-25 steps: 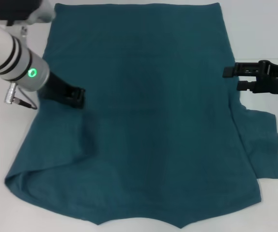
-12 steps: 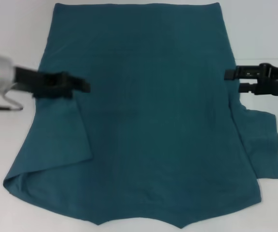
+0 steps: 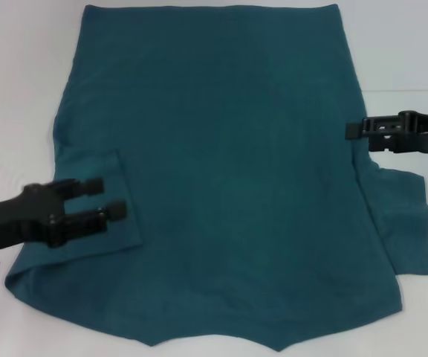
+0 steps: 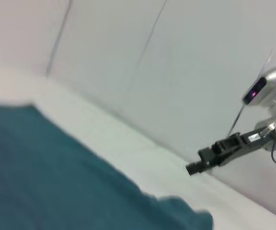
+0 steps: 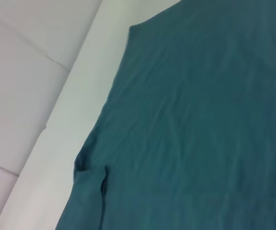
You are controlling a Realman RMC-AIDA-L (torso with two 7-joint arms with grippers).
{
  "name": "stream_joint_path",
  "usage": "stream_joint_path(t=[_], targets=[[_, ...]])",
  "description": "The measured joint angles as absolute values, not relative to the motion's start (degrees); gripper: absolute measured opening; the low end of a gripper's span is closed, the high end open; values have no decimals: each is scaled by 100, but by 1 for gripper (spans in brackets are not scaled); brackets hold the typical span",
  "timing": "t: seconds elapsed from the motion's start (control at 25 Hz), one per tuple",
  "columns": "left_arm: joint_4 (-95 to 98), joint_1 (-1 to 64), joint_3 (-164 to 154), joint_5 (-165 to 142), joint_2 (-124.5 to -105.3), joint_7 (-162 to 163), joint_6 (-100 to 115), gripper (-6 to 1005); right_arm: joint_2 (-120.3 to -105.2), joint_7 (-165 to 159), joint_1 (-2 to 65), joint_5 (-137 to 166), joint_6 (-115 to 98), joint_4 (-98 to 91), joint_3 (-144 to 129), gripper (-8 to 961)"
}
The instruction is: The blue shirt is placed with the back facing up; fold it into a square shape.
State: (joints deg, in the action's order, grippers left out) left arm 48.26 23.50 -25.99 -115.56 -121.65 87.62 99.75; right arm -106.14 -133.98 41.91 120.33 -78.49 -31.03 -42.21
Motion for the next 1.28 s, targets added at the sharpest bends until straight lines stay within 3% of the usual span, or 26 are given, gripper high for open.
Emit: stream_joint_path(t=[0.36, 0.8, 1.04, 1.28], targets=[[4846, 2568, -2798, -12355, -11965, 10020, 10349, 782, -10538, -12894, 3892, 12149, -8690, -3605, -4202, 793], [4808, 2632, -2802, -12402, -11957, 10833, 9880, 781, -10293, -13756, 3147, 12802, -9009, -3773, -3881, 786], [4776, 2684, -2807, -12406, -11978, 10907, 9781, 781, -10298, -13931, 3125, 13083, -8758, -3771, -3576, 783], [4741, 2696, -2806, -12410, -11989, 10948, 9696, 782, -10451, -13925, 3194, 13169, -8342, -3707, -3624, 779]])
